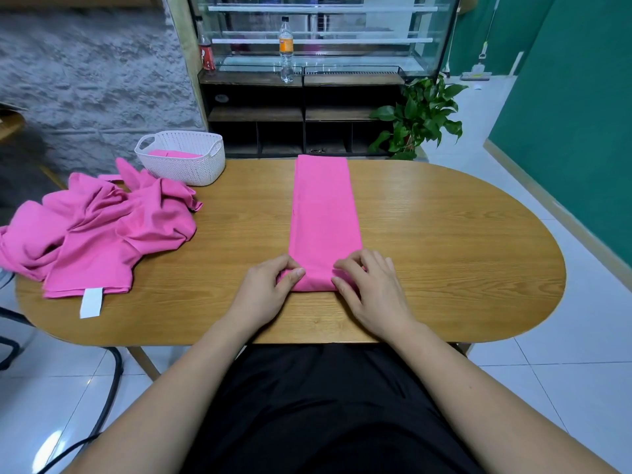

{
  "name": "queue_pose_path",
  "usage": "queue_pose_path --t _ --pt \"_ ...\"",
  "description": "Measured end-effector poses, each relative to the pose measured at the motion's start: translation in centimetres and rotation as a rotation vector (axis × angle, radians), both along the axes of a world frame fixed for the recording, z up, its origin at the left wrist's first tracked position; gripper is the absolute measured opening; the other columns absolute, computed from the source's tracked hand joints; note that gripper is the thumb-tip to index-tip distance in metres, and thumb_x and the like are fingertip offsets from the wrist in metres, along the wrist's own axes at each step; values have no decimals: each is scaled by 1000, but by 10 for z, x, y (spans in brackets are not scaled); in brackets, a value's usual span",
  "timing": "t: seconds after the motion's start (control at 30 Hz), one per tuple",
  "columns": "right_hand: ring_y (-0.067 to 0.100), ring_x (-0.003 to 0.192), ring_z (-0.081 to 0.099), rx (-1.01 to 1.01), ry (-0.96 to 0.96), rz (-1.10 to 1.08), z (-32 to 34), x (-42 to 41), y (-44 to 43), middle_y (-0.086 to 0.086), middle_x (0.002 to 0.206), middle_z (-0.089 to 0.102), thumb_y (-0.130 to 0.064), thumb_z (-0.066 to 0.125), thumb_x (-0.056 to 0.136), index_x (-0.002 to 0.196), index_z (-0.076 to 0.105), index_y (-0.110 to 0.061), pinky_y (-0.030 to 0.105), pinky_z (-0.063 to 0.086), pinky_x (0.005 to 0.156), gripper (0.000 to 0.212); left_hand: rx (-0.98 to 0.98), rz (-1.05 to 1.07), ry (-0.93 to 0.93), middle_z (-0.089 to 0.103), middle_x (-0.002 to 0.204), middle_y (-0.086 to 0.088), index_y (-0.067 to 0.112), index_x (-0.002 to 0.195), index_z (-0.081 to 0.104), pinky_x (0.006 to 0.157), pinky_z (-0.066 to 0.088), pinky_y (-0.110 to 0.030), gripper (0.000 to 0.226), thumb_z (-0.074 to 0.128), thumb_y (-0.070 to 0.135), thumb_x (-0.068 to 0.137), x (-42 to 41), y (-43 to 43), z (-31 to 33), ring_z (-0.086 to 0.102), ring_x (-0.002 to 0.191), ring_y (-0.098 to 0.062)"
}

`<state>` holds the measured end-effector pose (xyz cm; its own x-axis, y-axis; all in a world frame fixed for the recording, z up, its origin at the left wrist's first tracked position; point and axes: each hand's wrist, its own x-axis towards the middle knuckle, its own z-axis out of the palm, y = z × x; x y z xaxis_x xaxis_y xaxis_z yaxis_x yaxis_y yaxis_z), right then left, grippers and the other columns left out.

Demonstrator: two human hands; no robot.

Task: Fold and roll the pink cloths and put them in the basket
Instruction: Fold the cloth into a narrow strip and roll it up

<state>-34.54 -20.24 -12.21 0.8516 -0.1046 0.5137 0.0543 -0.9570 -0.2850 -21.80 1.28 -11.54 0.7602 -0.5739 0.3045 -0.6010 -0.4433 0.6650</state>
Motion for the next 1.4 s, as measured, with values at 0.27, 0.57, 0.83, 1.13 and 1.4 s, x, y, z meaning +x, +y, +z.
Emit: queue_pose_path --t 0.27,0.57,0.83,1.13,1.4 --pt "17 107 53 135 99 -3 -8 9 -5 -13 110 61 -53 50 106 119 61 -32 40 40 90 26 -58 98 -106 55 107 16 28 108 76 89 52 -34 28 75 51 91 -1 2 -8 59 106 -12" --pt "13 102 58 367 117 49 -10 15 -19 -14 104 68 -53 53 102 108 65 -32 48 47 96 25 55 -76 -144 63 113 14 25 114 69 94 53 -41 38 86 39 83 -1 -1 -6 62 107 -11" --pt "13 118 49 144 57 -43 -8 5 -9 -11 126 53 -61 72 89 133 58 -28 39 37 94 57 64 -15 -65 70 115 6 24 121 69 92 47 -30 27 64 43 102 2 -3 -3 65 108 -14" --pt "9 103 51 156 80 -5 -10 8 -11 -18 108 65 -68 59 97 115 66 -31 31 31 90 42 59 80 -6 69 86 10 34 105 63 76 51 -41 32 47 62 102 1 0 -6 64 82 -16" --pt "13 101 51 248 88 -17 -12 11 -12 -12 103 61 -69 53 97 113 70 -27 36 38 91 48 -94 -6 -150 61 110 14 25 109 72 98 47 -34 30 81 46 89 -1 5 -5 58 111 -14"
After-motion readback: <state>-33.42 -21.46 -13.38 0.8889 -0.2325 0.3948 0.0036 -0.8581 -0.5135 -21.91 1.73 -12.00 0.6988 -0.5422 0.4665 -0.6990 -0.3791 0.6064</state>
